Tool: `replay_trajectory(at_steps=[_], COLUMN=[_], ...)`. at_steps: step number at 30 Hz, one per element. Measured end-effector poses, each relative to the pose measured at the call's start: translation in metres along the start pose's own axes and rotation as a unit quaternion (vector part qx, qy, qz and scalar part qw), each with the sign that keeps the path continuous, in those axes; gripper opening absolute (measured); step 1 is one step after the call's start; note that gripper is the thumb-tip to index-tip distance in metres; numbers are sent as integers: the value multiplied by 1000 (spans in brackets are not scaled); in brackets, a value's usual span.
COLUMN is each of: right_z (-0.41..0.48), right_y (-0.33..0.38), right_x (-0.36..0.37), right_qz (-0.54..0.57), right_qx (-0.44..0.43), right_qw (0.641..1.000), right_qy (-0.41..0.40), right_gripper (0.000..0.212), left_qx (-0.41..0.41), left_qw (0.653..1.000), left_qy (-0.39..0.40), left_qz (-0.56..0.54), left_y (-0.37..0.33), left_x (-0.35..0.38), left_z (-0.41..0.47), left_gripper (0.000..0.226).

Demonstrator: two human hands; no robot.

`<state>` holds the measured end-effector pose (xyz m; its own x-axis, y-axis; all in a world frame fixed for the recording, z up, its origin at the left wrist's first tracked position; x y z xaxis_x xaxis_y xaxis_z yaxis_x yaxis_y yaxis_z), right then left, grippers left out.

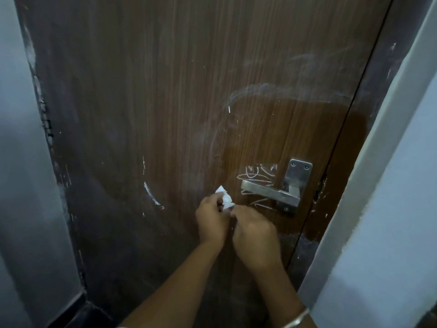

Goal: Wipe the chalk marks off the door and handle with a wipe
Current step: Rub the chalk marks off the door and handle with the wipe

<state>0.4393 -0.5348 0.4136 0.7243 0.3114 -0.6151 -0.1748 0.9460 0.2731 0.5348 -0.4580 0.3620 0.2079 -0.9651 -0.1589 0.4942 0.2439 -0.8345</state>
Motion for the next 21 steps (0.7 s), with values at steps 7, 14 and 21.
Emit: replay_trajectory(at_steps=[7,14,21], right_z=[31,41,43], right_y=[-46,-82,-82], right_x=[-75,-61,-60], right_qz=[-60,161,140], right_qx=[-2,76,57], right_qw=[981,963,968], right_qy=[-183,-205,-202], right_gripper=[21,19,17], left_qx=[-23,-32,15], left_qw=[997,996,993], left_qy=[-67,-74,-109], left_qz=[-7,-34,-42], left_y=[-2,0,-21], left_x=[9,20,39], left_z=[-5,-15,-39], left_gripper=[19,27,19])
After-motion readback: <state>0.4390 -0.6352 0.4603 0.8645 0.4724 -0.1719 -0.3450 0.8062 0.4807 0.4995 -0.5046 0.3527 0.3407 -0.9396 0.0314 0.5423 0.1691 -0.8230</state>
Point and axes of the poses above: each hand's wrist, its own z-axis towards the middle knuckle, its own x-axis out of the palm, y = z × x, the point moved 7 cm from there along z, towards the middle knuckle, and after that the axes turned 8 degrees about x, right-handed, at the moved point
